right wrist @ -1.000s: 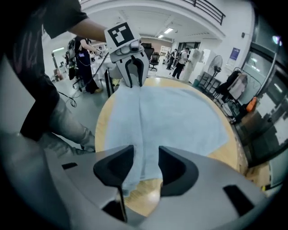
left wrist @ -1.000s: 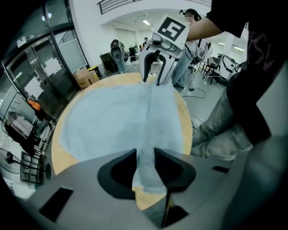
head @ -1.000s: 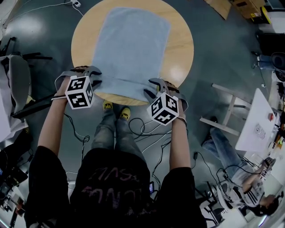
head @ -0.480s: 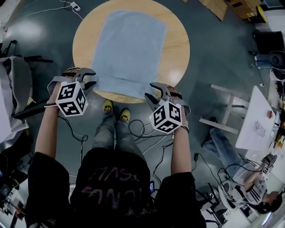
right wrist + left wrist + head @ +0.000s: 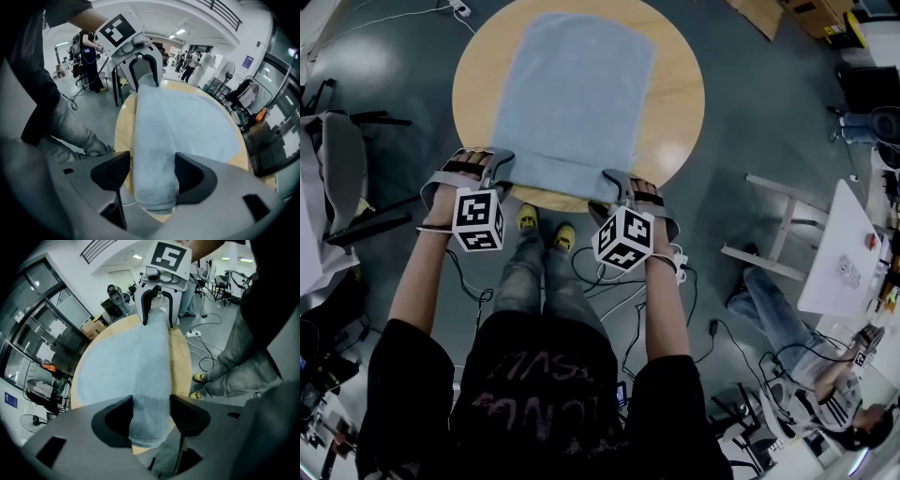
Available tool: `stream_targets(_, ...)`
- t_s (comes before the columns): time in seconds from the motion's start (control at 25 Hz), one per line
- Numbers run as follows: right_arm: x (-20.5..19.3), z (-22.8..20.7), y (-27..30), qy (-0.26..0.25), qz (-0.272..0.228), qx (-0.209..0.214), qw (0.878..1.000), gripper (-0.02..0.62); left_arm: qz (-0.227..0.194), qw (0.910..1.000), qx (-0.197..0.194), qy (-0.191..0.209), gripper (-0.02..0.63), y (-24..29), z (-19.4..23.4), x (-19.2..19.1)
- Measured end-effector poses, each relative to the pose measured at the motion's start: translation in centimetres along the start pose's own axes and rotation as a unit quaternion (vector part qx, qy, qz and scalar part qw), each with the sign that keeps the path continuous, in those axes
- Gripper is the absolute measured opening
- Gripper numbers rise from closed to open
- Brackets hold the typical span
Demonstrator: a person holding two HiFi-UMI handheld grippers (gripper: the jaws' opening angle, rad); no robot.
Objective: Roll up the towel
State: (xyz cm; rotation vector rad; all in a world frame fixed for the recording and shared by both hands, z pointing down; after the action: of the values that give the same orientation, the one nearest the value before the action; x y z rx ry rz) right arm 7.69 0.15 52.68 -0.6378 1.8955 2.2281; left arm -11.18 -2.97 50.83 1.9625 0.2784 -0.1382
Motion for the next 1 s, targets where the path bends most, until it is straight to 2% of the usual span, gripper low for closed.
stream_targets(0.12, -0.1, -0.7, 0.9, 0.001, 0.015, 0.031, 0.999, 0.262, 0.009, 0.9995, -0.031, 0.005, 0.220, 1.0, 0.4, -0.3)
stream_targets(0.32, 0.0, -1.3, 1.4, 0.022, 0.022, 0.099, 0.995, 0.230, 0.021, 0.9952, -0.096, 0.001, 0.146, 1.9, 0.8, -0.5)
stream_targets(0.44, 0.0, -1.6, 1.2, 0.032, 0.022, 0.113, 0.993, 0.150, 0.019, 0.9921, -0.124, -0.009, 0.108, 1.8, 0.9, -0.4)
stream_targets(0.6, 0.2, -0.9, 0.8, 0.042, 0.029, 0.152, 0.987, 0.097, 0.014, 0.9822, -0.185, -0.026, 0.080, 0.7, 0.0, -0.6)
stream_targets(0.72, 0.4, 0.7, 0.1, 0.058, 0.030, 0.222, 0.973, 0.087, 0.012, 0.9653, -0.257, -0.042, 0.080, -0.3, -1.1, -0.5)
stream_targets(0.8, 0.5, 1.6, -0.5, 0.081, 0.030, 0.277, 0.957, 0.083, 0.010, 0.9520, -0.302, -0.051, 0.080, -0.9, -1.5, -0.5)
stream_targets(0.88, 0.4, 1.9, -1.0, 0.103, 0.039, 0.319, 0.942, 0.083, 0.003, 0.9430, -0.327, -0.062, 0.080, -1.1, -1.4, -0.4)
stream_targets(0.92, 0.3, 1.8, -1.0, 0.108, 0.044, 0.326, 0.938, 0.083, 0.000, 0.9426, -0.328, -0.065, 0.081, -1.0, -1.2, -0.3)
stream_targets(1.0, 0.2, 1.2, -0.6, 0.112, 0.051, 0.318, 0.940, 0.084, -0.001, 0.9490, -0.309, -0.063, 0.083, -0.3, -0.5, -0.4)
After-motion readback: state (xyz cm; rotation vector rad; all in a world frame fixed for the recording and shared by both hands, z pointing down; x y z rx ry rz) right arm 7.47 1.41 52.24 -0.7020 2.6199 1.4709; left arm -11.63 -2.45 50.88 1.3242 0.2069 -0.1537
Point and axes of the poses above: the fingertips, and each gripper's own axes: y forward along the fingers, z to its left, x out of its top, the point moved 5 cm from there along -y, backward along the fingers, and after that the axes turned 5 degrees about x, right-handed, at the moved point
